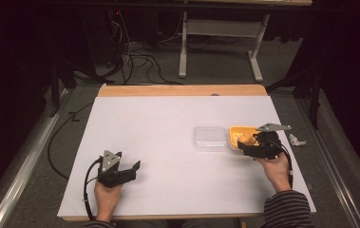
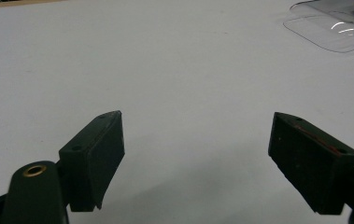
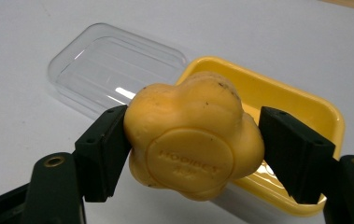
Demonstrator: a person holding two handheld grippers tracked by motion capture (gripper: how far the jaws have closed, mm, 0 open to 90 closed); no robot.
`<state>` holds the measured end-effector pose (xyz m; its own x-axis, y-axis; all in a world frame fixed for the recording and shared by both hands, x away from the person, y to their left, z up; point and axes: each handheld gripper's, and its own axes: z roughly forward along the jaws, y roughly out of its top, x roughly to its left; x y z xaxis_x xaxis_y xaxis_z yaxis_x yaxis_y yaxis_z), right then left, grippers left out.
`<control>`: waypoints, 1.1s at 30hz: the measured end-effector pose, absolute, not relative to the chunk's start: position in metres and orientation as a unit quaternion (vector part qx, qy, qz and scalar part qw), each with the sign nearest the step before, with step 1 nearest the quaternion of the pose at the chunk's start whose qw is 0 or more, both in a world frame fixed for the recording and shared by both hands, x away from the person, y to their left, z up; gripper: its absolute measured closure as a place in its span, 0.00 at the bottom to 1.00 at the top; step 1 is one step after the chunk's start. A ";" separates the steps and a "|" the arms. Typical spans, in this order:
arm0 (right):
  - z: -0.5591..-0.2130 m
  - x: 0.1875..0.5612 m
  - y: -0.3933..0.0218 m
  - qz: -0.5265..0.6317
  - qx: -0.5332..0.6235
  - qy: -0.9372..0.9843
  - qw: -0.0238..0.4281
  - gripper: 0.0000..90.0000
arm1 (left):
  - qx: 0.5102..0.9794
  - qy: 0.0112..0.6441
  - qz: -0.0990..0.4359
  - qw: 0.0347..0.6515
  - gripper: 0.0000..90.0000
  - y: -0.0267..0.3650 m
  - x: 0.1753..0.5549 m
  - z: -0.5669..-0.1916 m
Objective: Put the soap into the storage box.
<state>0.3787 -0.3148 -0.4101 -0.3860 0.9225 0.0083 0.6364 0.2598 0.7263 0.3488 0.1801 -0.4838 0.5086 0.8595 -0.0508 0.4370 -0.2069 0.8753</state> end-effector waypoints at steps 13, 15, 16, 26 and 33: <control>-0.412 0.393 -0.325 0.320 0.538 0.746 0.226 0.31 | 0.741 0.437 0.233 0.453 0.21 0.180 0.349 -0.484; -0.413 0.396 -0.325 0.319 0.544 0.742 0.226 0.31 | 0.741 0.437 0.233 0.453 0.21 0.180 0.349 -0.484; -0.414 0.397 -0.325 0.319 0.546 0.741 0.227 0.31 | 0.742 0.437 0.233 0.453 0.21 0.180 0.349 -0.484; -0.421 0.407 -0.329 0.307 0.564 0.731 0.229 0.31 | 0.741 0.437 0.234 0.452 0.21 0.180 0.349 -0.484; -0.426 0.413 -0.329 0.294 0.572 0.730 0.231 0.31 | 0.741 0.437 0.234 0.453 0.21 0.180 0.349 -0.484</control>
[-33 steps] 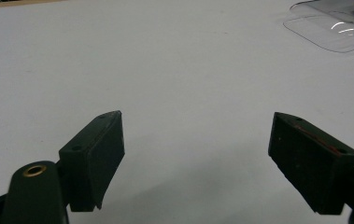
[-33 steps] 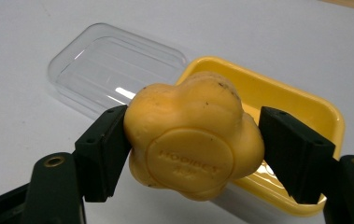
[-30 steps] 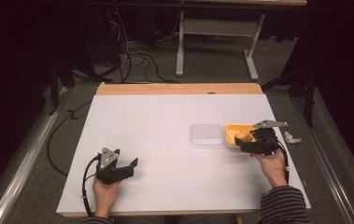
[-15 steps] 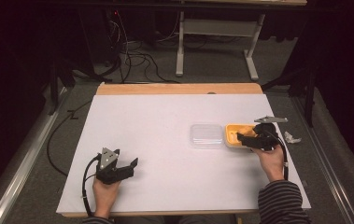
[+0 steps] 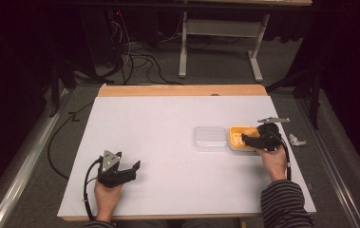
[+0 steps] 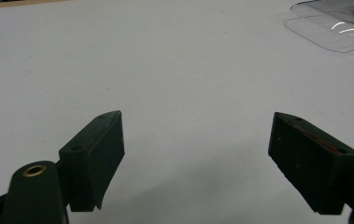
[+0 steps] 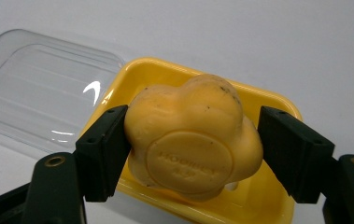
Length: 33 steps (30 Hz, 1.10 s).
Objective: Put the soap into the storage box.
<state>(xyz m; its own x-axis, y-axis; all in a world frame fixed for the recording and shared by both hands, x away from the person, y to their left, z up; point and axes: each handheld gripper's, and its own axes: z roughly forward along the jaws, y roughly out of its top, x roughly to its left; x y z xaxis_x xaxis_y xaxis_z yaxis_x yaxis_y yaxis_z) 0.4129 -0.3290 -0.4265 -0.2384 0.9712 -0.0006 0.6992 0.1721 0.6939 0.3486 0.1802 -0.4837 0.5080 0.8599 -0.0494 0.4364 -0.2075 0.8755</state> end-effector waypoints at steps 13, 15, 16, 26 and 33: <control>-0.435 0.421 -0.323 0.276 0.573 0.737 0.230 0.31 | 0.741 0.438 0.234 0.453 0.21 0.180 0.349 -0.484; -0.436 0.422 -0.323 0.277 0.573 0.736 0.231 0.31 | 0.741 0.437 0.234 0.453 0.21 0.180 0.349 -0.484; -0.436 0.422 -0.323 0.278 0.572 0.736 0.231 0.31 | 0.741 0.437 0.234 0.452 0.21 0.180 0.349 -0.484; -0.442 0.428 -0.320 0.282 0.578 0.730 0.232 0.30 | 0.741 0.437 0.234 0.453 0.21 0.180 0.349 -0.484; -0.448 0.431 -0.317 0.281 0.583 0.726 0.232 0.30 | 0.740 0.438 0.233 0.454 0.21 0.180 0.349 -0.484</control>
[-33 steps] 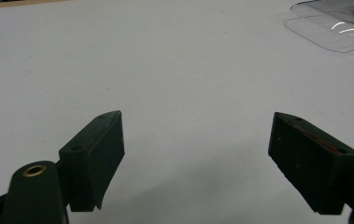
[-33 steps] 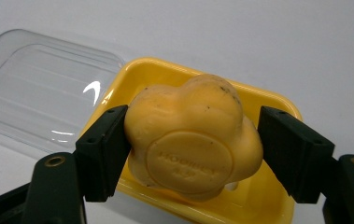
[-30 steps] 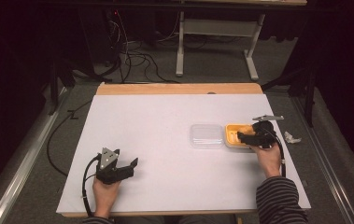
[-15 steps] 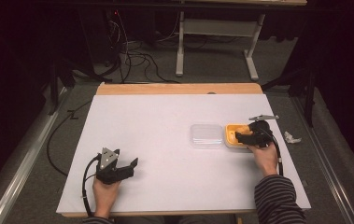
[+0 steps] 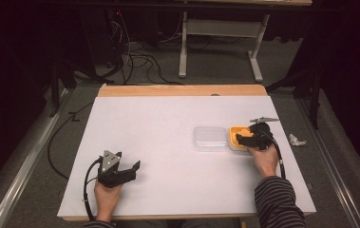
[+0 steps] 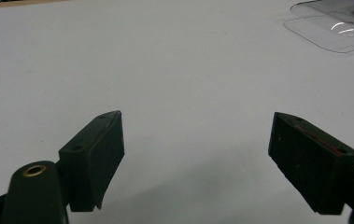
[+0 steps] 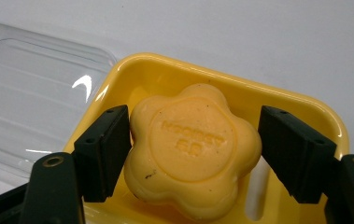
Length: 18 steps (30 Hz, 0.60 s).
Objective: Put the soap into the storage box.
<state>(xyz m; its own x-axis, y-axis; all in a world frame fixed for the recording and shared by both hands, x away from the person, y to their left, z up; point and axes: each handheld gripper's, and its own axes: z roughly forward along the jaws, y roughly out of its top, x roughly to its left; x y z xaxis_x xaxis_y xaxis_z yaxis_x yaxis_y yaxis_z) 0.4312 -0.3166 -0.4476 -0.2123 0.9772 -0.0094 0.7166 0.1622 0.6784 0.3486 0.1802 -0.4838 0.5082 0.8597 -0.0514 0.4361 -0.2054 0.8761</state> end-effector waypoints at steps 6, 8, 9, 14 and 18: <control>-0.445 0.429 -0.320 0.291 0.585 0.720 0.235 0.28 | 0.740 0.438 0.233 0.454 0.21 0.180 0.349 -0.484; -0.445 0.429 -0.320 0.291 0.586 0.719 0.235 0.28 | 0.740 0.438 0.233 0.454 0.21 0.180 0.349 -0.484; -0.444 0.428 -0.320 0.290 0.585 0.719 0.237 0.28 | 0.740 0.438 0.233 0.454 0.21 0.180 0.349 -0.484; -0.443 0.427 -0.321 0.293 0.584 0.719 0.237 0.27 | 0.740 0.438 0.232 0.454 0.21 0.180 0.349 -0.484; -0.442 0.426 -0.321 0.296 0.584 0.717 0.239 0.26 | 0.740 0.438 0.232 0.455 0.21 0.180 0.349 -0.484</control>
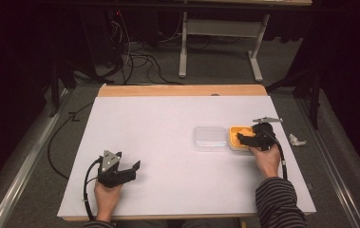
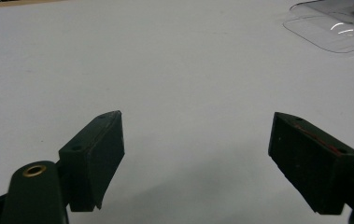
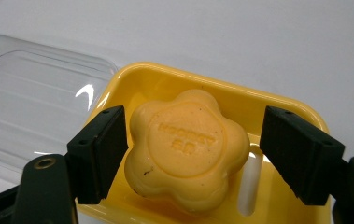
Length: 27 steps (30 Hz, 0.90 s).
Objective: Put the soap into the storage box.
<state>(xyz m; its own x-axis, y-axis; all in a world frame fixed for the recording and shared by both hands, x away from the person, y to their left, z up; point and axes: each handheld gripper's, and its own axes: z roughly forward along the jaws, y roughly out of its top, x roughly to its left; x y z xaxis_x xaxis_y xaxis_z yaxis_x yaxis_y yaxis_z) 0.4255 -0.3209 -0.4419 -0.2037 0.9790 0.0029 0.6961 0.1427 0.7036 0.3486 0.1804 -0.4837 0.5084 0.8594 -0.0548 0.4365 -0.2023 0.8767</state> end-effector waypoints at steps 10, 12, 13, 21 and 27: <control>-0.435 0.418 -0.322 0.308 0.579 0.714 0.244 0.26 | 0.740 0.438 0.233 0.455 0.21 0.180 0.348 -0.484; -0.434 0.417 -0.322 0.310 0.579 0.714 0.244 0.26 | 0.740 0.438 0.233 0.455 0.21 0.180 0.348 -0.484; -0.433 0.416 -0.322 0.312 0.577 0.713 0.247 0.26 | 0.740 0.438 0.233 0.455 0.21 0.180 0.348 -0.484; -0.428 0.410 -0.325 0.321 0.575 0.709 0.250 0.26 | 0.740 0.438 0.233 0.455 0.21 0.180 0.348 -0.484; -0.424 0.405 -0.326 0.328 0.570 0.710 0.253 0.26 | 0.740 0.437 0.233 0.455 0.21 0.180 0.348 -0.484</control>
